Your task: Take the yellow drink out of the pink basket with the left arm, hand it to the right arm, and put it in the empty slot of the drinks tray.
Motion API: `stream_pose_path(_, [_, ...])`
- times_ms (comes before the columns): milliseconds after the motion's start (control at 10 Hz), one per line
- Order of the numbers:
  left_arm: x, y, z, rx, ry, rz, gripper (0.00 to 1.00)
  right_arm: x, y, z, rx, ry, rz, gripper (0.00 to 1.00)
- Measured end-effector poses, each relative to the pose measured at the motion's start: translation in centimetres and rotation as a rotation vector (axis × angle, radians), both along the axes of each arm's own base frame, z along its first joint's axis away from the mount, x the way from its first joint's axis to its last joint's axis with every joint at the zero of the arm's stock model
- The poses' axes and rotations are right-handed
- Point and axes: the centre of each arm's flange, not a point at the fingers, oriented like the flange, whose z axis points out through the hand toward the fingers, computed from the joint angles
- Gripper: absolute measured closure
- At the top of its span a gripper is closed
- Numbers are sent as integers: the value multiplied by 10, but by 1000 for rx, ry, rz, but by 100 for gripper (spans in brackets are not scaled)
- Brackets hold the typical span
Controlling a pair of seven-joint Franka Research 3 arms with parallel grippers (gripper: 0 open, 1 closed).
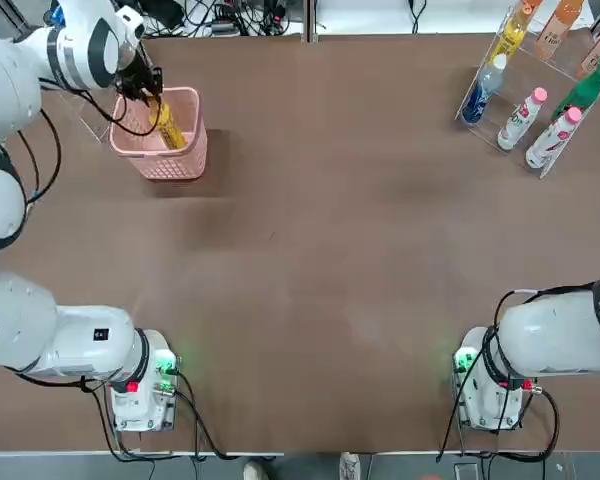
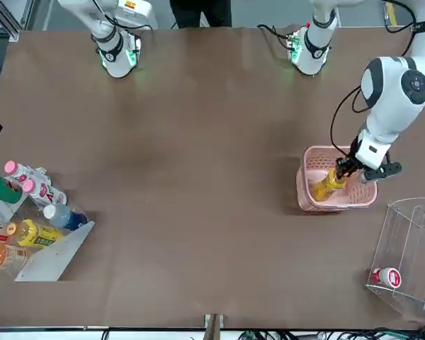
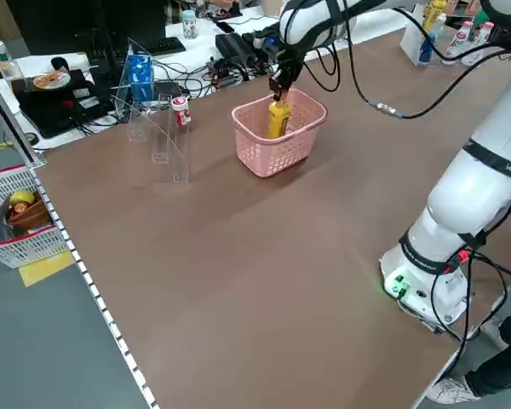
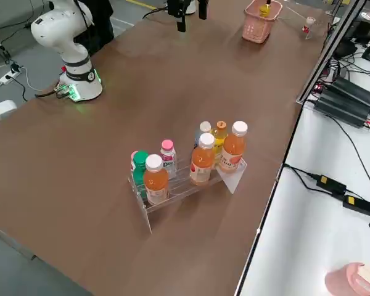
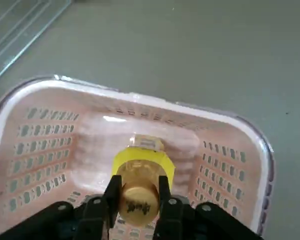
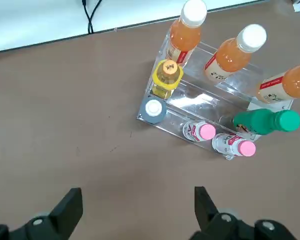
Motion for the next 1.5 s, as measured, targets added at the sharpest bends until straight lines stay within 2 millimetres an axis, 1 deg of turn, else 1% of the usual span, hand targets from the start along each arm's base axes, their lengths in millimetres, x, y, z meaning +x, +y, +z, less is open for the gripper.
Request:
stream_pose_path(200, [9, -1, 22, -1, -12, -1, 66, 0, 0, 0, 0, 0, 0, 1])
stream_pose_path(400, [18, -2, 55, -1, 8, -3, 66, 0, 0, 0, 0, 0, 0, 1])
stream_pose_path(600, [22, -2, 88, -1, 4, -4, 66, 0, 0, 0, 0, 0, 0, 1])
stream_pose_path(800, [18, -3, 106, 0, -23, -6, 66, 0, 0, 0, 0, 0, 0, 1])
stream_pose_path(1000, [9, -9, 124, 2, -29, -15, 66, 2, 0, 3, -2, -23, 0, 1])
stream_pose_path(1200, [1, -14, 152, 3, -45, -24, 66, 3, 0, 4, -3, -34, 0, 1])
stream_pose_path(1500, [2, -22, 188, 2, -66, -37, 66, 3, 0, 4, -3, -33, 0, 1])
